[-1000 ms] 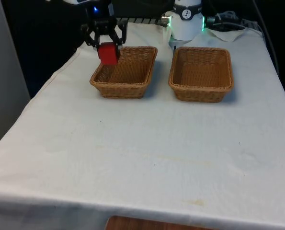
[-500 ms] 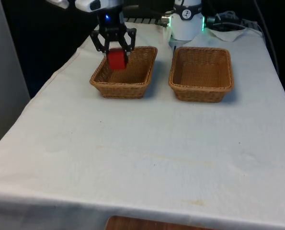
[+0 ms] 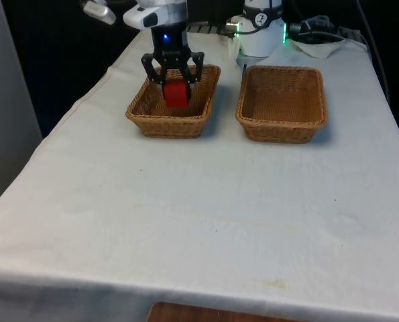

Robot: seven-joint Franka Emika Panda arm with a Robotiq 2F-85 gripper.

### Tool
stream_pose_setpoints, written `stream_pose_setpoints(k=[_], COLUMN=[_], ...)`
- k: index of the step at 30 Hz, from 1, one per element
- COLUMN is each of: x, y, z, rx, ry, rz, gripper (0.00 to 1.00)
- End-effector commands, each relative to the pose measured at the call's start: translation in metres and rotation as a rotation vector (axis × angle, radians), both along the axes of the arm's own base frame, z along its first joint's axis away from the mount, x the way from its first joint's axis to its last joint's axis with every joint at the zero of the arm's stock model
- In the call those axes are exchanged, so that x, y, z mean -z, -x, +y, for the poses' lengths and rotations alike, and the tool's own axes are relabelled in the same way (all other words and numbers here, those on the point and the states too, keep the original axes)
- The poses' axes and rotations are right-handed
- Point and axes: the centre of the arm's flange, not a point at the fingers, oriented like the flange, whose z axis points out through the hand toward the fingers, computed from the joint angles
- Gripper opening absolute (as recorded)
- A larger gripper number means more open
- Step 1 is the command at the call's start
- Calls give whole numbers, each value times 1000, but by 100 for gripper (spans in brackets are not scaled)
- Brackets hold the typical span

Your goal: Pick up the red cube and place it into the right basket.

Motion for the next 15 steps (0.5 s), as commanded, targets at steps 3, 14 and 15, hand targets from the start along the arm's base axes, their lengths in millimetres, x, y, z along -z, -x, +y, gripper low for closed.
stream_pose_setpoints(k=[3, 14, 15], x=[3, 6, 6], y=[4, 5, 6], z=[3, 3, 4], rx=[5, 6, 5], ry=[1, 5, 5], rz=[-21, -13, -12], gripper=[3, 10, 18])
